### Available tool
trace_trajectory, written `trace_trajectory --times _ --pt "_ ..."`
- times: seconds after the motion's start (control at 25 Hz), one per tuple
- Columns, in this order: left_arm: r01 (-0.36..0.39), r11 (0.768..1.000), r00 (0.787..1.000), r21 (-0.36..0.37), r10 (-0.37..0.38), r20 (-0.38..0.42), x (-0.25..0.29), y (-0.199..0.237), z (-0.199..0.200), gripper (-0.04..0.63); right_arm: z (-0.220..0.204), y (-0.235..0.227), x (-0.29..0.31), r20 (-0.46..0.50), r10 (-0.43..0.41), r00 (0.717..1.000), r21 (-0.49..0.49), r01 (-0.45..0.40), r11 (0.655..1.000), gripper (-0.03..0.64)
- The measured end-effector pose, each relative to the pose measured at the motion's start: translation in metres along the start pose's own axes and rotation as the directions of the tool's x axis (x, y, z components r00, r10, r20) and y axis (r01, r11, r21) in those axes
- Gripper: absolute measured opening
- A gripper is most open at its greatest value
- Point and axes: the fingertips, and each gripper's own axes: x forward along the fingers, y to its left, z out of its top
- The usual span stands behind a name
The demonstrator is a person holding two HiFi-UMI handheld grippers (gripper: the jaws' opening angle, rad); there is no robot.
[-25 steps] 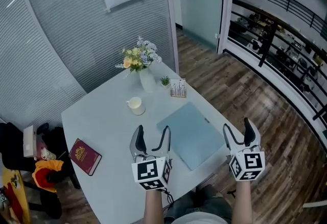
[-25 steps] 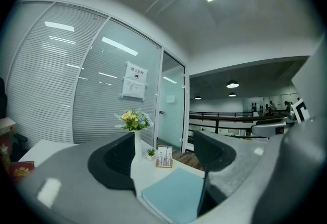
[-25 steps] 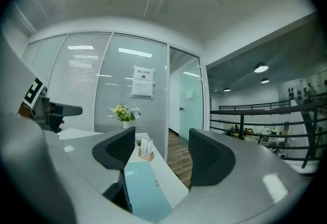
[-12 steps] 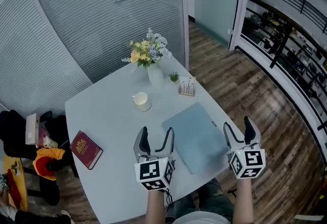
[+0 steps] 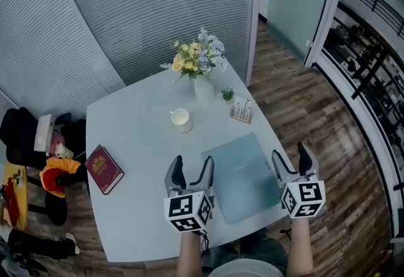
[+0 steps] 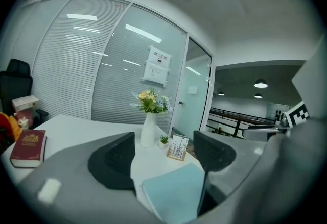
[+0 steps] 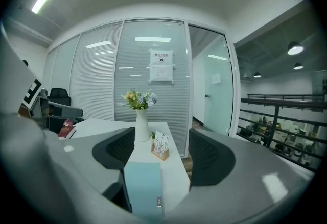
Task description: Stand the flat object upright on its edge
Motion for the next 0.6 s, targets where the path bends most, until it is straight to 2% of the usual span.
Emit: trace_trajectory --times 0.32,0.6 --pt "-0.062 0.997 0.993 -0.052 0.056 -0.101 0.018 0.003 -0.035 0.348 -0.026 -0.005 0.038 -0.083 0.087 0.993 0.0 -0.087 0.996 0.357" --pt "-0.106 0.988 0.975 -0.112 0.081 -0.207 0.024 0.01 -0.077 0.348 -0.066 0.001 0.063 -0.199 0.153 0.968 0.03 -0.15 0.988 0.359"
